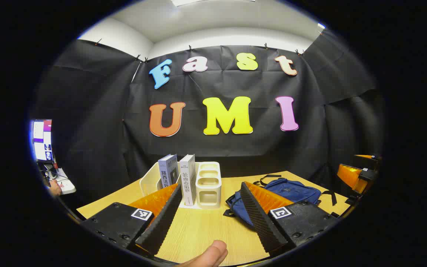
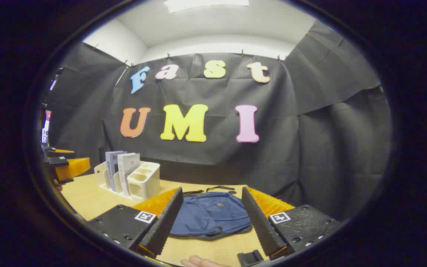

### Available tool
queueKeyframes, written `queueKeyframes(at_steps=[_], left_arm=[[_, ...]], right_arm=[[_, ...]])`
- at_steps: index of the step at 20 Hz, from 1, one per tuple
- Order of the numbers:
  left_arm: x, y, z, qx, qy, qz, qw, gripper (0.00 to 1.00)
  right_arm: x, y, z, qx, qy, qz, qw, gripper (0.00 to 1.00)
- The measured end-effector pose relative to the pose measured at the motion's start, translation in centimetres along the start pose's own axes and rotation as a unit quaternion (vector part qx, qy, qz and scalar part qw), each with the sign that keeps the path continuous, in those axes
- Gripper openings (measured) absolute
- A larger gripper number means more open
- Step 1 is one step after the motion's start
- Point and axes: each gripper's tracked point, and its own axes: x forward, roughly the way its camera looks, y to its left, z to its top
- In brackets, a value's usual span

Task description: Open the schoolbag, grab two books from the bookshelf and put them into the schoolbag.

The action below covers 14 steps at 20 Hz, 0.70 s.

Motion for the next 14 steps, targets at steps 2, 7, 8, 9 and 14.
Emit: queueKeyframes(at_steps=[2, 7, 8, 9, 14], left_arm=[[-0.3, 1.1, 0.1, -0.002, 0.002, 0.002, 1.0, 0.99], [-0.4, 2.4, 0.1, 0.004, 0.003, 0.002, 1.0, 0.99], [-0.5, 2.8, 0.2, 0.005, 0.003, 0.005, 1.0, 0.99], [-0.5, 2.9, 0.2, 0.003, 0.003, 0.006, 1.0, 0.99], [-0.5, 3.6, 0.1, -0.003, 0.005, 0.008, 1.0, 0.99]], right_arm=[[-0.6, 1.0, 0.4, 0.004, -0.007, 0.003, 1.0, 0.95], [-1.4, 2.7, 0.4, -0.008, -0.006, 0.008, 1.0, 0.96], [-1.5, 2.6, 0.6, -0.014, -0.007, 0.005, 1.0, 0.97], [-1.6, 2.6, 0.7, -0.018, -0.007, 0.004, 1.0, 0.95], [-2.2, 2.5, 1.0, -0.029, -0.013, -0.002, 0.999, 0.95]])
